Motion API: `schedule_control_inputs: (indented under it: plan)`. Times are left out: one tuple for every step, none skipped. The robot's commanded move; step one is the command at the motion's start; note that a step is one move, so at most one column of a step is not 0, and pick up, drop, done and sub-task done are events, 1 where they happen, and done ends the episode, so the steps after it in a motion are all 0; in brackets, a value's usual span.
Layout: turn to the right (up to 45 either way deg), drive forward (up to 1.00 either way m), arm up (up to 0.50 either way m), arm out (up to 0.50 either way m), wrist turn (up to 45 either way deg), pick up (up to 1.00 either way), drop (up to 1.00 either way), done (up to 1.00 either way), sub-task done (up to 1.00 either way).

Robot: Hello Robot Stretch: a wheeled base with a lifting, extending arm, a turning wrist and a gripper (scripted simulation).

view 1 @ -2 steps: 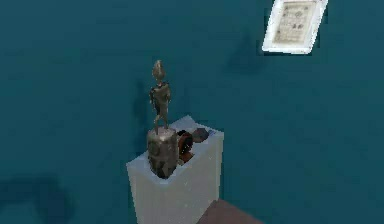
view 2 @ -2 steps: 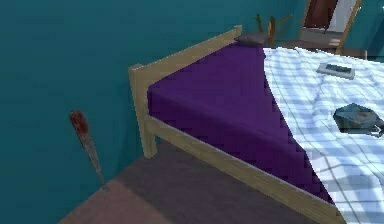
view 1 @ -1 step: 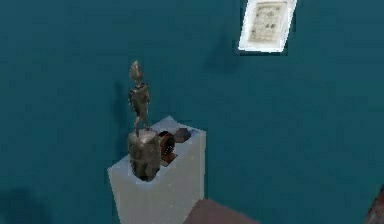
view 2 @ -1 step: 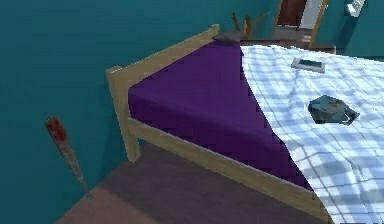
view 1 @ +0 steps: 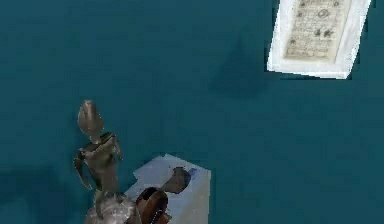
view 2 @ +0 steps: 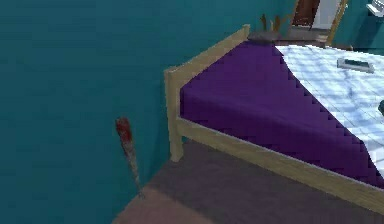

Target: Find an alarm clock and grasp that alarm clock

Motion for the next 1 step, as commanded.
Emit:
schedule_control_inputs:
  plan:
    - [-45.0,0.00,0.00,0.00,0.0,0.00,0.00,0.00,0.00]
